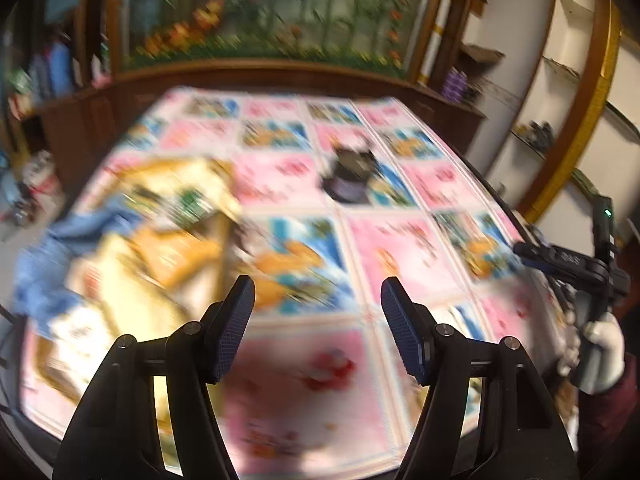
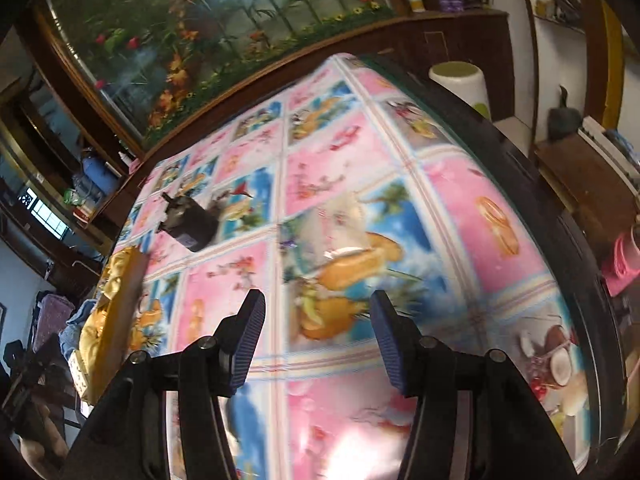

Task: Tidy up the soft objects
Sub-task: 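Grasp the white paper packet with the left tool while the right tool grasps the clear snack bag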

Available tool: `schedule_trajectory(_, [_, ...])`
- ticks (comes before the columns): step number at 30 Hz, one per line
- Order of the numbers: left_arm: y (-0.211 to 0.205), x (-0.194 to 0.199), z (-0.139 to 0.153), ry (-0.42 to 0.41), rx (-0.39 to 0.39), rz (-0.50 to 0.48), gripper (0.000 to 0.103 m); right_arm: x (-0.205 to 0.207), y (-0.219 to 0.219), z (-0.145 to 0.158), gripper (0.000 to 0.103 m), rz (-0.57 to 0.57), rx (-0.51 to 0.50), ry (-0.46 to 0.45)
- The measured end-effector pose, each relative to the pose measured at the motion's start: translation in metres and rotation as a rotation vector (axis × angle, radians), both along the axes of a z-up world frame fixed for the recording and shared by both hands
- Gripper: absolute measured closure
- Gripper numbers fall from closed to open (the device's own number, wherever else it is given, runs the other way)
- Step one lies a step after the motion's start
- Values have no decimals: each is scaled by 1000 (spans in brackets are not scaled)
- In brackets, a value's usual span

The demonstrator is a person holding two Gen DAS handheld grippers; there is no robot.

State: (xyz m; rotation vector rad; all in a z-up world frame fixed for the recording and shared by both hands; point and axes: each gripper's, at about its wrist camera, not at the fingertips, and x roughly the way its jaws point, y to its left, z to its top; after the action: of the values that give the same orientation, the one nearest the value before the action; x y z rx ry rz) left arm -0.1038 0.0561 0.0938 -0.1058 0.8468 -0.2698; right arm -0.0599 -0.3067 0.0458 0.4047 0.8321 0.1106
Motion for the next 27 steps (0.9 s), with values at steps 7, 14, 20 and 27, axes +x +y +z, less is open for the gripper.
schedule_trajectory(7, [-54,-1,-53,230,-137,-153,37,29,-4,-11,48,11,42,28])
schedule_trajectory(14, [-97,-3,-66,260,-63,-229,37,80,4,-26,47,33,106,118])
schedule_trajectory(20, [-139,9,-71,207,44,-259,37,114,35,-19,47,111,-2,171])
schedule_trajectory(27, [-164,7,-75,105,212,-305,50,136,48,-8,45,142,-53,218])
